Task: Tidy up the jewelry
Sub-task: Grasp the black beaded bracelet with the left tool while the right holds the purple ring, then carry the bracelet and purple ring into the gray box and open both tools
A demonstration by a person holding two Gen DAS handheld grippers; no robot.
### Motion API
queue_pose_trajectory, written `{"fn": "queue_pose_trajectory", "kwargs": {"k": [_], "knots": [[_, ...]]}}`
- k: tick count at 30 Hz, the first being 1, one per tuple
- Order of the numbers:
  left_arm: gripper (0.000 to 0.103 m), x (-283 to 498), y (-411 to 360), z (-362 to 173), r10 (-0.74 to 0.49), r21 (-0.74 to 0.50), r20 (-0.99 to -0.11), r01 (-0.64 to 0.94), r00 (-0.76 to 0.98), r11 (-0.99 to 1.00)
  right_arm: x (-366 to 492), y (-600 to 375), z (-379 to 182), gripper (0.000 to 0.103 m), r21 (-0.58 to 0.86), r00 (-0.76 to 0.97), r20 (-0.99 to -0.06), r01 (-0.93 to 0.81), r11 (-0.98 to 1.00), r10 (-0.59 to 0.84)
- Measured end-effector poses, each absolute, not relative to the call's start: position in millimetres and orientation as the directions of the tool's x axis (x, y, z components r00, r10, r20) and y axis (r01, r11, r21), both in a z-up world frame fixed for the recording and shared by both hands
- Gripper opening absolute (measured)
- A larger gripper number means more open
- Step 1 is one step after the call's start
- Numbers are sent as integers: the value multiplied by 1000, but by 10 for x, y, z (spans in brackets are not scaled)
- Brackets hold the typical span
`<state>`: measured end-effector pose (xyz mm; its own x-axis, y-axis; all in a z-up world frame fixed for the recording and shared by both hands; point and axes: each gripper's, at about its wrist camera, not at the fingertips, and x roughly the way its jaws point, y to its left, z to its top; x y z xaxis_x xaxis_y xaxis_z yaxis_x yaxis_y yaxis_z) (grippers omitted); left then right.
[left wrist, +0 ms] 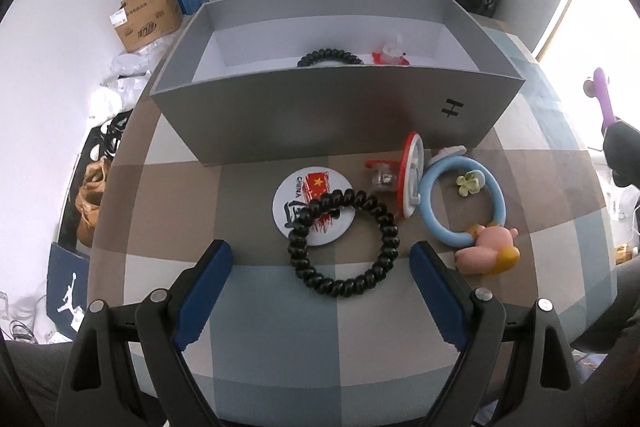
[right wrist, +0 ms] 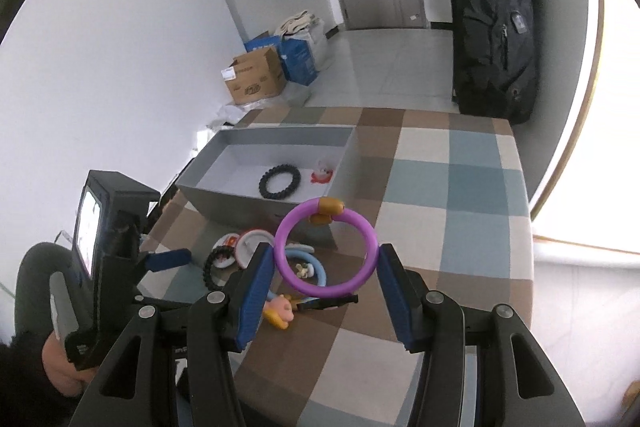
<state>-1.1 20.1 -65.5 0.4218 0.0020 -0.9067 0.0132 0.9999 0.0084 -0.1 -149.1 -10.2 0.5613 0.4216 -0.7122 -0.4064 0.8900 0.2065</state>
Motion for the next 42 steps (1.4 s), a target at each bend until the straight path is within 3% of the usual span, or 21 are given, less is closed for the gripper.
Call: {"fn": "queue_pose_trajectory", "kwargs": {"k": [7,11,29,42], "knots": [[47,-13,155,-602,-66,-48,-899,54,433,997,-14,-1529,-58,52,228,563,-702,-403,886,437],[41,6,170,-585,-94,-86,-899,40,427,996,-19,-1522,-44,52,229,567,-697,-404,886,439],[39,59,524,-356,-321,-385,-833,-54,451,921,53,-1272,72,52,220,572,-677,-442,870,462],[39,181,521,24,-268,-323,-771,9,578,946,255,-1136,90,52,250,551,-676,-453,856,489]]}}
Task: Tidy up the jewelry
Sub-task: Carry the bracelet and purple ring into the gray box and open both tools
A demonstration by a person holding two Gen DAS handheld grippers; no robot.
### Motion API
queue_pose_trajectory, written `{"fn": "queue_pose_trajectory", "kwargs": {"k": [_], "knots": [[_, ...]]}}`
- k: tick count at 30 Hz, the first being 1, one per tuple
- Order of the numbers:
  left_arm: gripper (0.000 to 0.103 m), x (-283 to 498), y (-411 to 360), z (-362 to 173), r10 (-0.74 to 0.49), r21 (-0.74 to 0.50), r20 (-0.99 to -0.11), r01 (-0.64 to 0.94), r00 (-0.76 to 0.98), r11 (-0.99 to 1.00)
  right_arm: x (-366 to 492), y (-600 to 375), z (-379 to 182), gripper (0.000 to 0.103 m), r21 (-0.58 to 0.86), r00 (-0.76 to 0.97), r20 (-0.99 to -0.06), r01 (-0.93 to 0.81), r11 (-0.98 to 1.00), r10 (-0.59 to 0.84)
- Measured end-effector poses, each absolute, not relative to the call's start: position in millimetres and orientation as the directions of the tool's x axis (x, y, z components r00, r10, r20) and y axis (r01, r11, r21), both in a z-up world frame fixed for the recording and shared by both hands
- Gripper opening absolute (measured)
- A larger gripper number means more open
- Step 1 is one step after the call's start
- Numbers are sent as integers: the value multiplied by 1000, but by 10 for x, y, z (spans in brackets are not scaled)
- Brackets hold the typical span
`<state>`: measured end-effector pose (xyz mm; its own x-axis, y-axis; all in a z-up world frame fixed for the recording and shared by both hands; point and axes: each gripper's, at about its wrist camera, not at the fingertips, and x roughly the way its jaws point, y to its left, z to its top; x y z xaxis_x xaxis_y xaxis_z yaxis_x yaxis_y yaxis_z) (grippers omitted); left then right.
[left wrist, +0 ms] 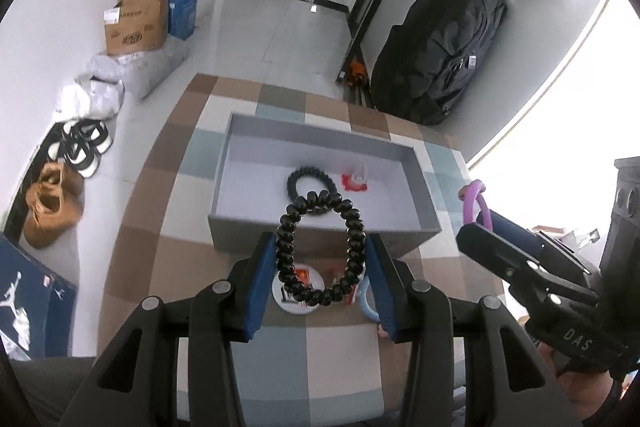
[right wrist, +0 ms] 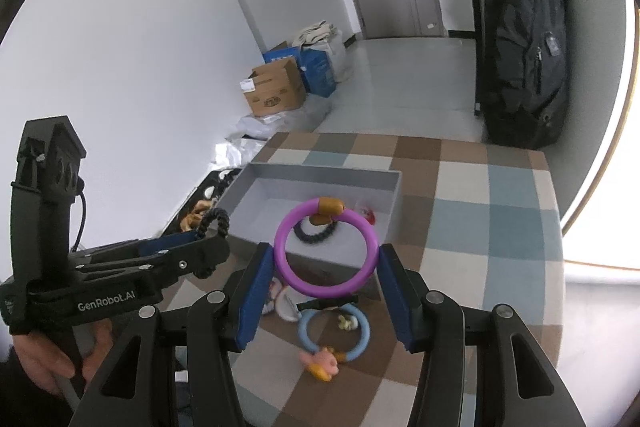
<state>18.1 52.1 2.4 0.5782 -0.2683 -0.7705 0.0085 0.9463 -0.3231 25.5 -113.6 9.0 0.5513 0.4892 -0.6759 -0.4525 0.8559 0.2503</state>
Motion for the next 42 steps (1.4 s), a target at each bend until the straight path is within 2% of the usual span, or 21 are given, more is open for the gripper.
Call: {"fn": "queue_pose_trajectory", "kwargs": {"k": [12,31,39,42], "knots": [[39,424,632,87,-276,-352,-746,-6,606,936,586,-1012,98,52,284,542,-674,-438,853,502],[39,808,683,-158,-326,-427,-789,-82,521,901,983,-872,-104,52,303,479,-720,-433,849,502],[39,874,630,-186,-319,-417,-786,-73,529,906,1051,-855,-132,54,328,460,-722,-432,840,518],[43,904,643,-210,-362,-460,-780,-75,511,885,1062,-853,-158,54,315,460,-732,-426,848,503]]}}
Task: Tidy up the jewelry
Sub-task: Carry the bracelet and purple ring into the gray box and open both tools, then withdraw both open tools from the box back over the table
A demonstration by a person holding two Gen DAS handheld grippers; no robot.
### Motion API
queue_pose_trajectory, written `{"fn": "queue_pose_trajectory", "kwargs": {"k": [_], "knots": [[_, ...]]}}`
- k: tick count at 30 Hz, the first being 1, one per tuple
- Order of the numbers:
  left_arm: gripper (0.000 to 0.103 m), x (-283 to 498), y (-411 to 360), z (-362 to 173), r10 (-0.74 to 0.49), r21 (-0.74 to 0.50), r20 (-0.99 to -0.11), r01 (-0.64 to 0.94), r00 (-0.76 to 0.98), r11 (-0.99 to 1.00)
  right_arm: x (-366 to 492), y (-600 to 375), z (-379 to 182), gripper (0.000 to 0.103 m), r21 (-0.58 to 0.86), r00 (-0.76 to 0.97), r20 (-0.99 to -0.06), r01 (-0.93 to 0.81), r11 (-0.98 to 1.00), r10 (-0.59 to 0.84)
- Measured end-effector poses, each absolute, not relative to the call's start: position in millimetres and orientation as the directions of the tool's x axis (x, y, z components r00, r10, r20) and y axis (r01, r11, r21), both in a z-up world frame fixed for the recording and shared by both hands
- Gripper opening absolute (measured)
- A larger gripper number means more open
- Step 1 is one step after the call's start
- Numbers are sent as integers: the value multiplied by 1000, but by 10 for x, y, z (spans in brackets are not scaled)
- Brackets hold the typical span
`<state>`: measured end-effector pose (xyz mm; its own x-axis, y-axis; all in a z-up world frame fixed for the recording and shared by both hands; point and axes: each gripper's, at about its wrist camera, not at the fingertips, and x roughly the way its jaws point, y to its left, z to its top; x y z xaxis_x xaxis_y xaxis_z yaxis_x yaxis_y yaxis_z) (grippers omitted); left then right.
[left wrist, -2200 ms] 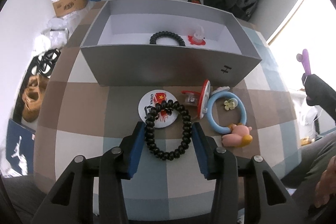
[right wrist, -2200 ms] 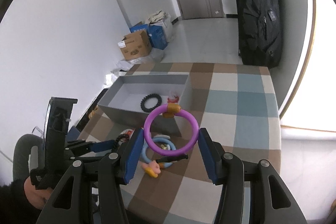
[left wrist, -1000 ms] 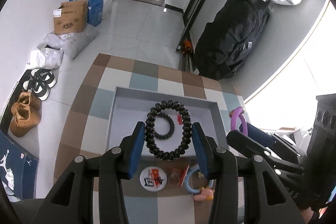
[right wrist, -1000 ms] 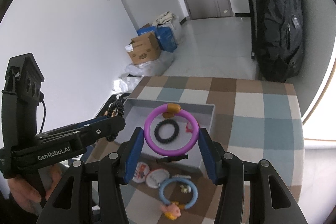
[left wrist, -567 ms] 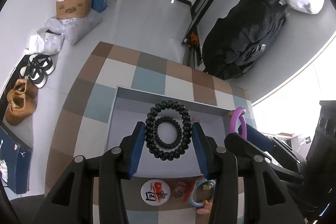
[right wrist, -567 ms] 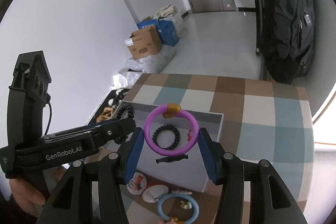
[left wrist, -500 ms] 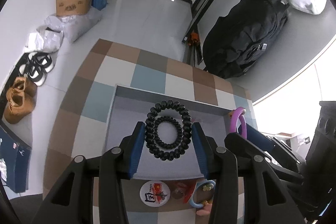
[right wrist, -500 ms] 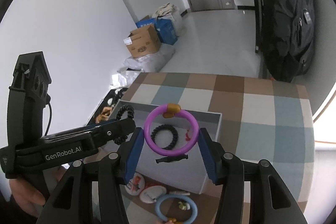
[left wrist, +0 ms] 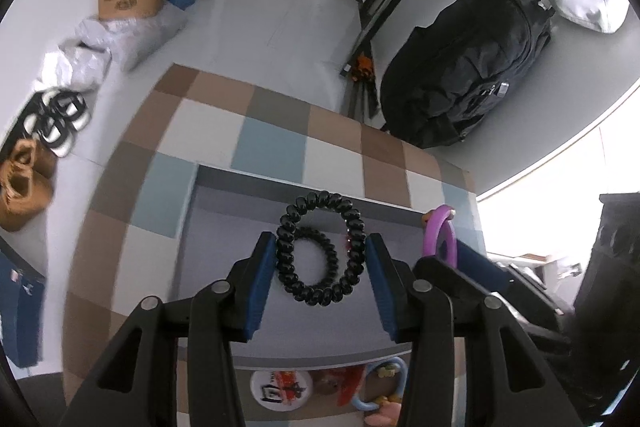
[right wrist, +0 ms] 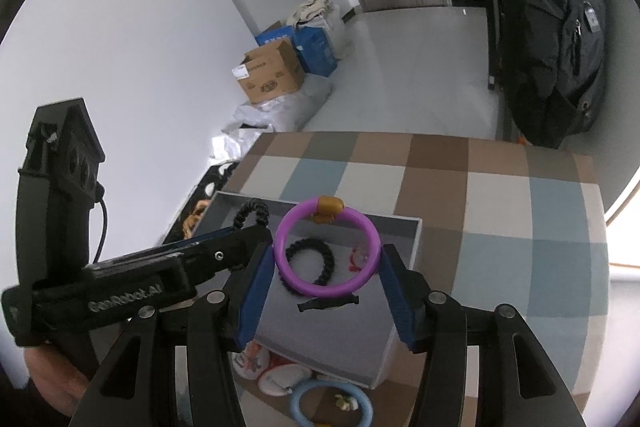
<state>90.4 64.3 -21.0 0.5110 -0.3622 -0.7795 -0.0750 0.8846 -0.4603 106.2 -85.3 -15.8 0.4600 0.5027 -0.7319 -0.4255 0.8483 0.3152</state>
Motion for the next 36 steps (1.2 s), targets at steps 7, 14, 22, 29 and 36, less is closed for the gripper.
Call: {"fn": "queue_pose_trajectory", "kwargs": {"k": [7,14,22,29,36], "knots": [[78,900,722,-156,-433,-551,-726,-75,534,831,1026,-976,-17,75,327,503,-690,-425,844,520],[79,837,761,-98,-415,-541,-716,-71,561,838,1008,-1106,48,91,332,530,-679,-396,856,509],[79,760,766,-65,-368,-494,-727,-70,580,867,936,-1138,92,100,312,549,-672,-400,862,498],[79,654,753,-36,-360,-482,-724,-58,589,874,845,-1183,118,103,287,573,-663,-399,871,481],[79,468,631,51,-309,-397,-720,-4,622,918,719,-1205,159,103,253,596,-649,-416,874,472]]}}
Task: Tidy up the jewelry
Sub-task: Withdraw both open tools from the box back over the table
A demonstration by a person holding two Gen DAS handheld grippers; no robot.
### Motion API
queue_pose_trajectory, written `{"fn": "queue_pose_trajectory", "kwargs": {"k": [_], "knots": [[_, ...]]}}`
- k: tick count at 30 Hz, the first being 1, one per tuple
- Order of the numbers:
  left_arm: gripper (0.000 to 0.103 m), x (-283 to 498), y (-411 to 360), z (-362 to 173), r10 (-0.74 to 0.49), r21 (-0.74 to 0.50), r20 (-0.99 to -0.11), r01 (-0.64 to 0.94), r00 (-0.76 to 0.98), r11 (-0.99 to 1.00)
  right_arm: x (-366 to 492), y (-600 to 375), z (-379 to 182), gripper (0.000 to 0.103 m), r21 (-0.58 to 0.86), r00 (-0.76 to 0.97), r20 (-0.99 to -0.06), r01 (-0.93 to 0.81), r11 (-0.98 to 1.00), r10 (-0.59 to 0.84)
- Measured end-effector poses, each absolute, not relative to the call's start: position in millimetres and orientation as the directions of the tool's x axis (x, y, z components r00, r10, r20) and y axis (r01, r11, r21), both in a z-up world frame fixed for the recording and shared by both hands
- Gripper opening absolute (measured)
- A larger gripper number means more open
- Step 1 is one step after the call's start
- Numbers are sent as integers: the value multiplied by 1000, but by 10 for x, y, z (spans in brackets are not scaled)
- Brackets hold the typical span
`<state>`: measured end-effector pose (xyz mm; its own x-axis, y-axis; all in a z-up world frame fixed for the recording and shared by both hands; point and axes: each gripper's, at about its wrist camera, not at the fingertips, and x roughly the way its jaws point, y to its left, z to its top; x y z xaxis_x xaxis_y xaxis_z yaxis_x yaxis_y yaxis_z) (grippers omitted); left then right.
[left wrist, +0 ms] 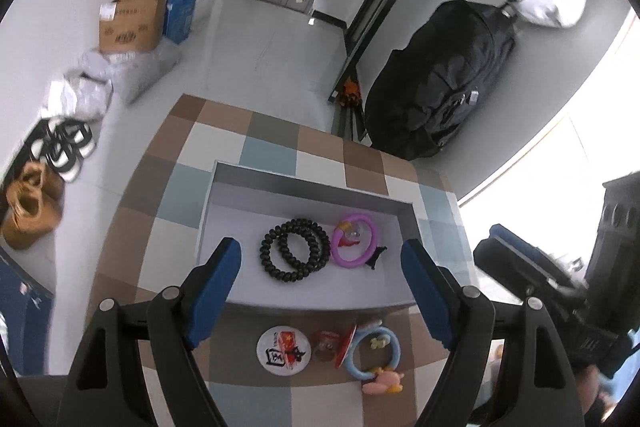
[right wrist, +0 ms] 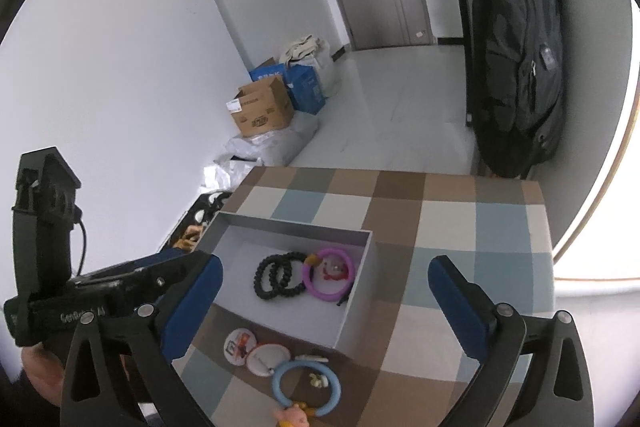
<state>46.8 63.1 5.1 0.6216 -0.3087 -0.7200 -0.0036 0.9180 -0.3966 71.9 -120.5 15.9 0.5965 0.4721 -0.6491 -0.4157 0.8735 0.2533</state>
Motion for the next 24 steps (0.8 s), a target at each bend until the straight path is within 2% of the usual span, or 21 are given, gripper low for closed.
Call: {"fn": "queue_pose_trajectory", "kwargs": {"k": [7,12,14,24], "knots": [[79,331,579,-16,-308,-379,-728,15,613,925,609,-1274,145,103,247,607,-650,-400,883,457],[80,239,538,-57,-322,-384,-739,23,591,923,515,-1390,141,103,328,583,-637,-387,862,504],[87,201,510,-75,-320,-379,-746,23,584,925,467,-1416,132,103,312,591,-642,-379,871,488],[88,52,400,-189,-269,-310,-784,23,559,951,203,-1400,-40,103,270,537,-701,-409,872,469]]}}
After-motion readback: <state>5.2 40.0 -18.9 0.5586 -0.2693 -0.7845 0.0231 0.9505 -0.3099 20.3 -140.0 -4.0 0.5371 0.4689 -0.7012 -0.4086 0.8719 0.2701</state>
